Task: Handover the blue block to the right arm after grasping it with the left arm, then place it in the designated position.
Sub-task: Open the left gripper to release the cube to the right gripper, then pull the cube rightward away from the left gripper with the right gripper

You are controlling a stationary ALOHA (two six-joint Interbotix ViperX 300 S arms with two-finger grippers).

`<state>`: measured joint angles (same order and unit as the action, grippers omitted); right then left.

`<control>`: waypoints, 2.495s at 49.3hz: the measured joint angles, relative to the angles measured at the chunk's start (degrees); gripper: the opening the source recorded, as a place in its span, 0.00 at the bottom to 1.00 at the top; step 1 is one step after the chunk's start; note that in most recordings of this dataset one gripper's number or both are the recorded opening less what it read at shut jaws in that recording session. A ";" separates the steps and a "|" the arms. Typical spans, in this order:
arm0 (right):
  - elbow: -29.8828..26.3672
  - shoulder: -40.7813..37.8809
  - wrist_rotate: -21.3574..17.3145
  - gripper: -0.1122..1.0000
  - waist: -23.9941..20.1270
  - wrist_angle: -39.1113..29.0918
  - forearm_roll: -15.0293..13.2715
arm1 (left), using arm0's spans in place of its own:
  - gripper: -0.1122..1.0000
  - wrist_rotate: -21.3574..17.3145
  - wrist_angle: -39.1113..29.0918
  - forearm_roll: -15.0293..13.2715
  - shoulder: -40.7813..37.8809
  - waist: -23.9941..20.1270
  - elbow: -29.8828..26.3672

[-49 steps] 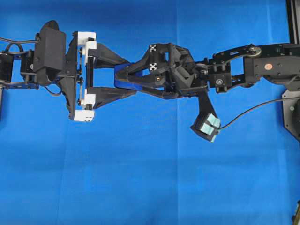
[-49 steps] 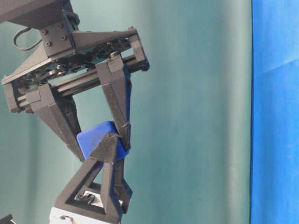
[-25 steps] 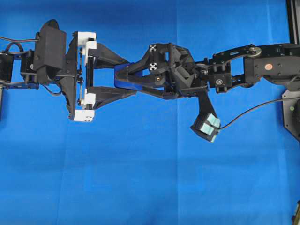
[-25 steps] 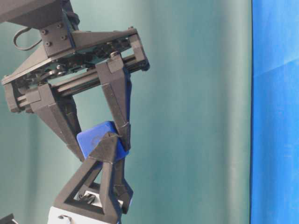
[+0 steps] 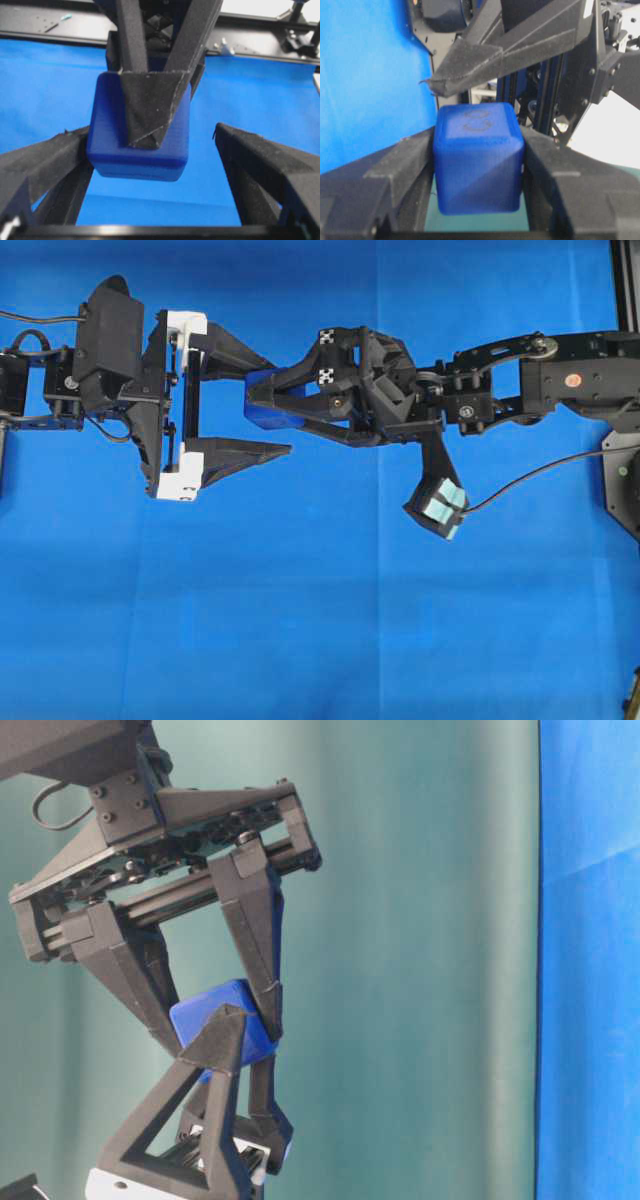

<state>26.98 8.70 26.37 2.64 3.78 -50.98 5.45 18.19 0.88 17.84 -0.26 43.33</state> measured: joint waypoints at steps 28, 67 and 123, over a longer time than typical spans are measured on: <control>4.75 4.66 -0.09 0.46 -0.18 0.00 0.09 | 0.94 0.00 0.00 -0.09 -0.09 0.00 0.00; 14.59 18.81 -2.55 0.46 -1.93 -6.68 1.05 | 0.94 0.09 0.00 -0.09 0.00 0.00 -0.09; 14.68 23.99 -66.27 0.46 -1.93 -12.66 15.21 | 0.94 -0.79 0.00 -0.09 0.00 0.26 -0.09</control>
<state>41.66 32.70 -39.90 0.70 -8.88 -35.77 4.66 18.19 0.79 17.84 0.00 43.24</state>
